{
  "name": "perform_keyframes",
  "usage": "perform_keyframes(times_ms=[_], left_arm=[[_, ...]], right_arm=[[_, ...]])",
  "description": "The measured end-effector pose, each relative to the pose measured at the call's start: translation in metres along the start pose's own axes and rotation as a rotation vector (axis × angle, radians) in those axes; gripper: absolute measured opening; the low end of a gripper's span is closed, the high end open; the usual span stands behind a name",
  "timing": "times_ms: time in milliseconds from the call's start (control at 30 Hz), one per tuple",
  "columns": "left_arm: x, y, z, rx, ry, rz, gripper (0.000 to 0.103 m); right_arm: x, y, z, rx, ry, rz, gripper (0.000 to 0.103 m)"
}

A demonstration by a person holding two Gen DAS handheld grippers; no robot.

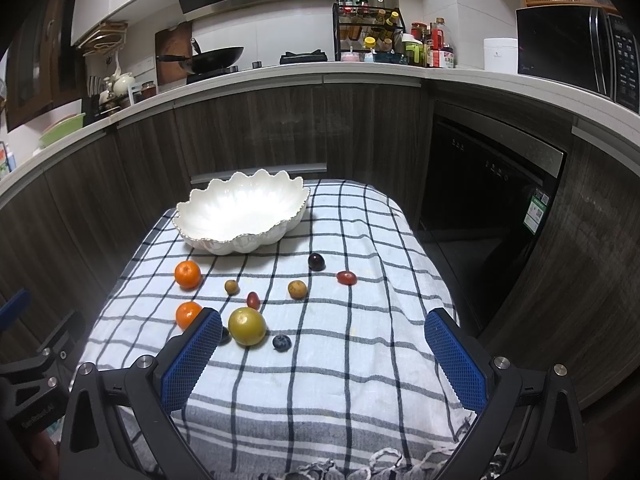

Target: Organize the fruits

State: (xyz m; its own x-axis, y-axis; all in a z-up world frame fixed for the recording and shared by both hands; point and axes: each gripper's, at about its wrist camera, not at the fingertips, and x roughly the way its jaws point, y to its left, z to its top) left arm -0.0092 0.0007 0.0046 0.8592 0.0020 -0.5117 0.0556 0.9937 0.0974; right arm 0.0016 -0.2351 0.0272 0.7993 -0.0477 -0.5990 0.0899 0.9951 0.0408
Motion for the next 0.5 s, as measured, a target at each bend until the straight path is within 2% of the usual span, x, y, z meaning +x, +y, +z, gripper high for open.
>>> perform_keyframes(times_ms=[500], left_arm=[[0.0008, -0.0015, -0.0005, 0.003, 0.010, 0.005, 0.103]], right_arm=[[0.0012, 0.0001, -0.0002, -0.002, 0.003, 0.005, 0.103]])
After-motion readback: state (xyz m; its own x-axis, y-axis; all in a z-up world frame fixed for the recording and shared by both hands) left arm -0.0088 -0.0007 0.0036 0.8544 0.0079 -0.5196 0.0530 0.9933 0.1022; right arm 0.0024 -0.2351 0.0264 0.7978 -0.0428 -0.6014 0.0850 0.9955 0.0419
